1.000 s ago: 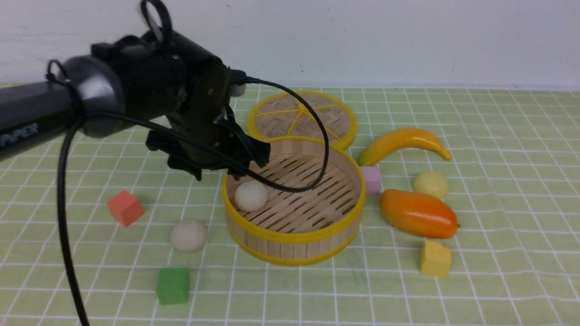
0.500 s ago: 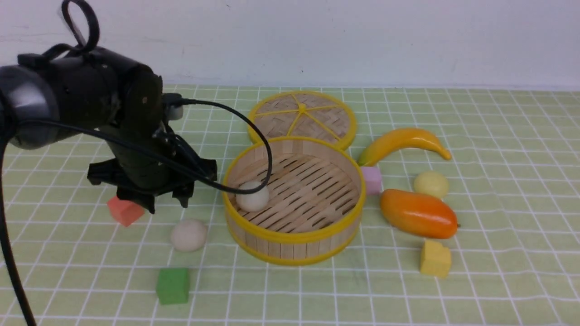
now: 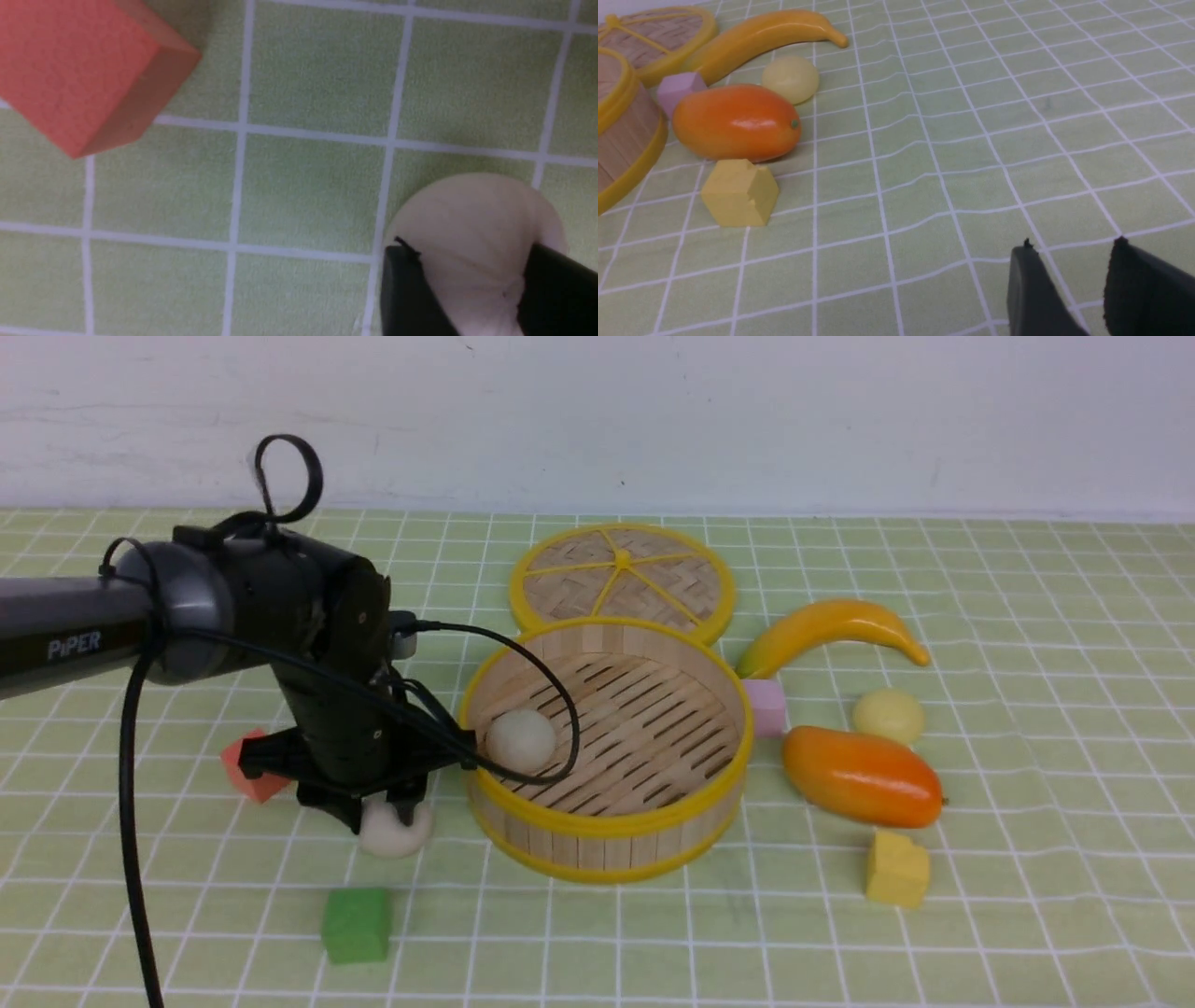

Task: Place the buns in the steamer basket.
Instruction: Use the left arm to grab a steamed stuffed bun, then use the left arm to put the steamed stuffed bun into the steamer

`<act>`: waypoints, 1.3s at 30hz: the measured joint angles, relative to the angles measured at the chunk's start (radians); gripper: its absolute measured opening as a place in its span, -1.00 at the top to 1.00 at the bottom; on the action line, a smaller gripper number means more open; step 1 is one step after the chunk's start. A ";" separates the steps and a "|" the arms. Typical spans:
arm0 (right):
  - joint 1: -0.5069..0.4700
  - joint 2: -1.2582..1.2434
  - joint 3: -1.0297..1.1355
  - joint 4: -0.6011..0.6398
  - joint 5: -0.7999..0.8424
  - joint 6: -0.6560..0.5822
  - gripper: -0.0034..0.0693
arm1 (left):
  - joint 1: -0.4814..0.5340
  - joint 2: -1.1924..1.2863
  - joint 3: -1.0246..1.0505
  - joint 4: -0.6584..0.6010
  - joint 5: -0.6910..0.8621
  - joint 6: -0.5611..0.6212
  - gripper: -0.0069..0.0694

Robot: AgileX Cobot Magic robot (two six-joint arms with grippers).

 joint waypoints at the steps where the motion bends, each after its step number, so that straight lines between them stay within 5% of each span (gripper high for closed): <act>1: 0.000 0.000 0.000 0.000 0.000 0.000 0.25 | 0.000 0.000 0.000 0.000 -0.001 0.000 0.21; 6: 0.000 0.000 0.000 0.000 0.000 0.000 0.25 | 0.000 -0.002 0.000 0.021 0.017 0.000 0.75; 9: 0.000 0.000 0.000 0.000 0.000 0.000 0.25 | 0.000 -0.011 -0.001 0.052 0.037 0.000 0.82; 18: 0.000 0.000 0.000 0.000 0.000 0.000 0.25 | 0.001 -0.115 -0.135 0.041 0.130 0.004 0.82; 28: 0.000 0.000 0.000 0.000 0.000 0.000 0.25 | -0.089 -0.028 -0.370 -0.390 0.051 0.239 0.82; 39: 0.000 0.000 0.000 0.000 0.000 0.000 0.25 | -0.171 0.196 -0.409 -0.413 -0.056 0.198 0.55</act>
